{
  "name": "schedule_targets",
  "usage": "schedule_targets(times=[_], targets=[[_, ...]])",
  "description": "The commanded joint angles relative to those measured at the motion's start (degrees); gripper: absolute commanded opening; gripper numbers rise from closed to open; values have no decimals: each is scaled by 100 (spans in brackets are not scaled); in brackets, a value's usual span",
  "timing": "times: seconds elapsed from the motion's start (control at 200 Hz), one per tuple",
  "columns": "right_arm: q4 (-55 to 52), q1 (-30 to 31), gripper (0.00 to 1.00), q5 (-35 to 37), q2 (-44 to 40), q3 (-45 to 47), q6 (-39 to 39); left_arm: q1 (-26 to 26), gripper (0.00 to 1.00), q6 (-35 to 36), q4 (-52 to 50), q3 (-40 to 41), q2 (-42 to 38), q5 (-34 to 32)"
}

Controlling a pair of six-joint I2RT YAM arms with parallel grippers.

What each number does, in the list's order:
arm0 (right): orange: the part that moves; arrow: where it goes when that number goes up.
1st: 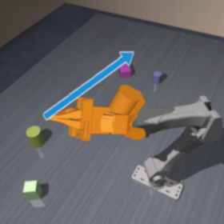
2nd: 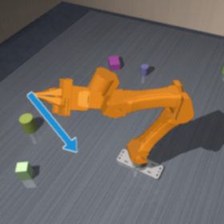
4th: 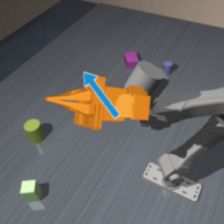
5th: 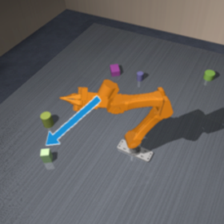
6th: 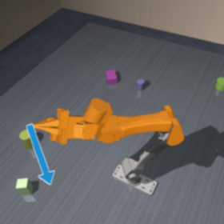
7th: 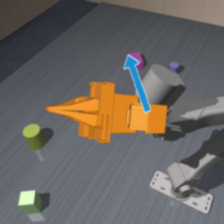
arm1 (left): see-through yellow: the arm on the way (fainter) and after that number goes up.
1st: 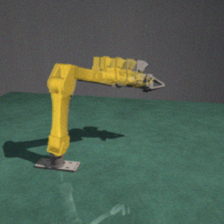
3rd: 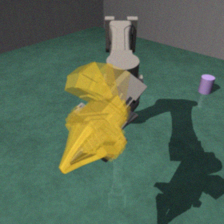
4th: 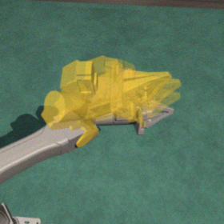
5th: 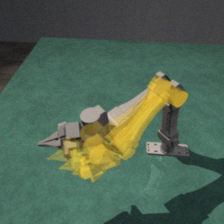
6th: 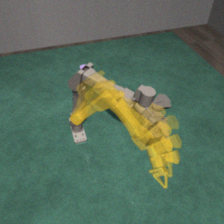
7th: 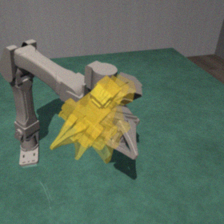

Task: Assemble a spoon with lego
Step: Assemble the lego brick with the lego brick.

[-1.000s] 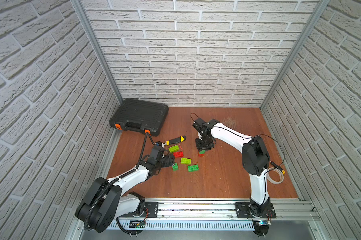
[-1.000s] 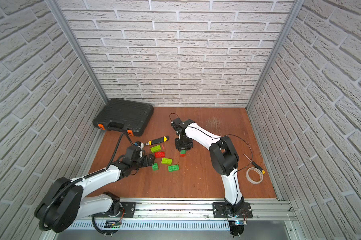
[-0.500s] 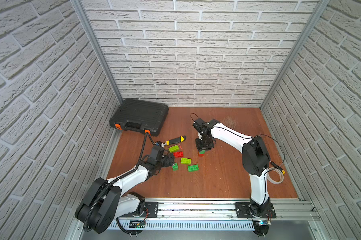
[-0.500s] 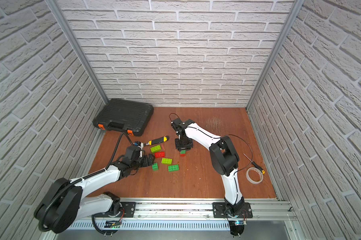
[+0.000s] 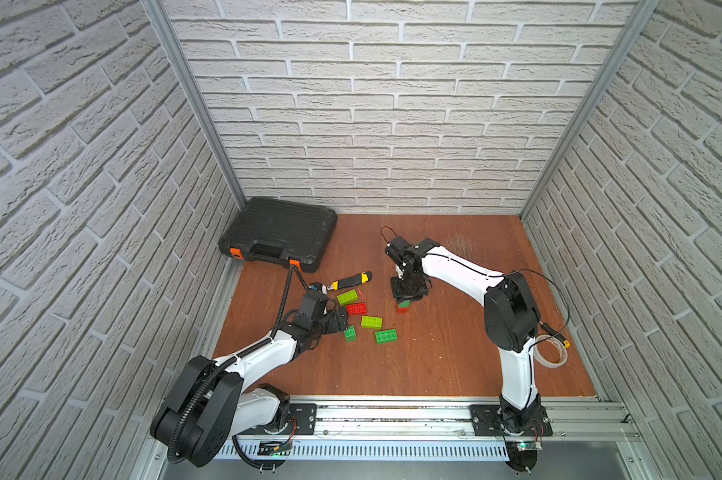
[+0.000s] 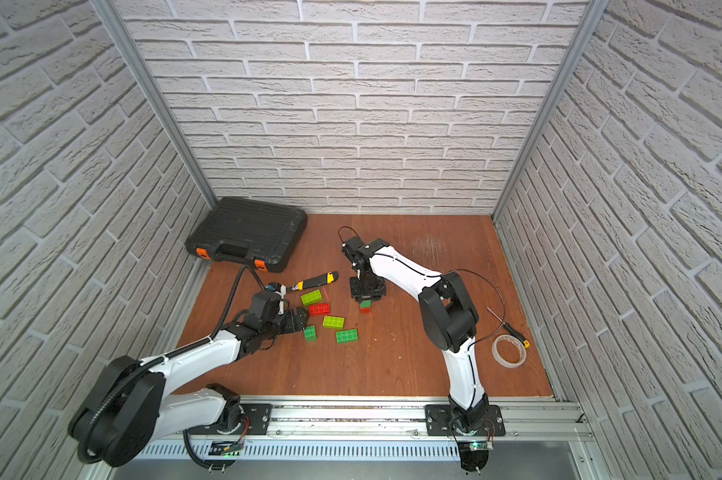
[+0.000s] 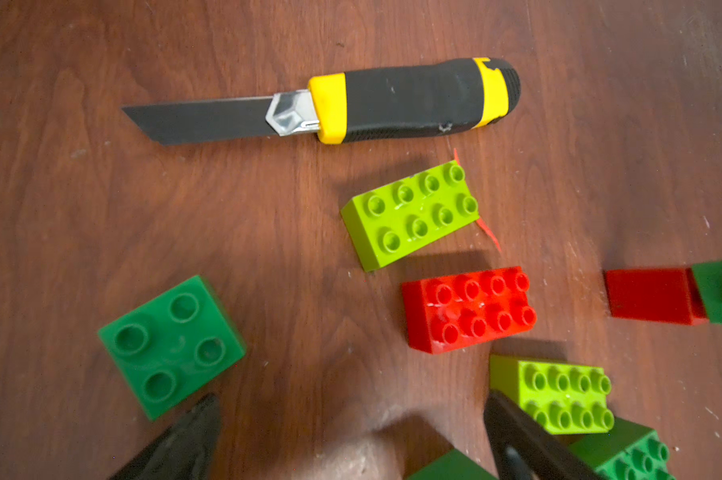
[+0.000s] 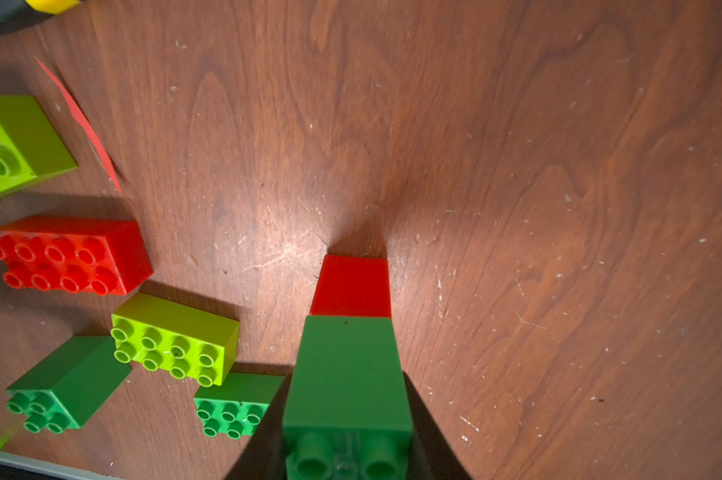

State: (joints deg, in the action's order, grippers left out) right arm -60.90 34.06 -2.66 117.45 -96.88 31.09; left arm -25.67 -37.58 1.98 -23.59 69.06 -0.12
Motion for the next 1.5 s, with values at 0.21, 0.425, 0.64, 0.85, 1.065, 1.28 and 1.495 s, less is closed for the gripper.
schedule_targets(times=[0.21,0.425,0.64,0.85,1.065,1.28,1.495], targets=[[60,100,24,123,-354,169,38,51,98,-21,259,87,-7,10],[70,109,24,144,-334,194,31,49,98,-21,268,83,3,12],[132,127,24,223,-135,425,79,52,98,-28,251,109,-23,6],[-276,380,24,872,221,269,145,52,98,-21,198,118,-55,-38],[-159,452,26,694,433,100,270,53,98,-20,99,109,-118,-72],[-172,457,51,544,225,-70,307,78,98,-20,66,166,-226,-86],[-416,465,67,710,-109,-322,334,95,98,-61,47,179,-335,-34]])
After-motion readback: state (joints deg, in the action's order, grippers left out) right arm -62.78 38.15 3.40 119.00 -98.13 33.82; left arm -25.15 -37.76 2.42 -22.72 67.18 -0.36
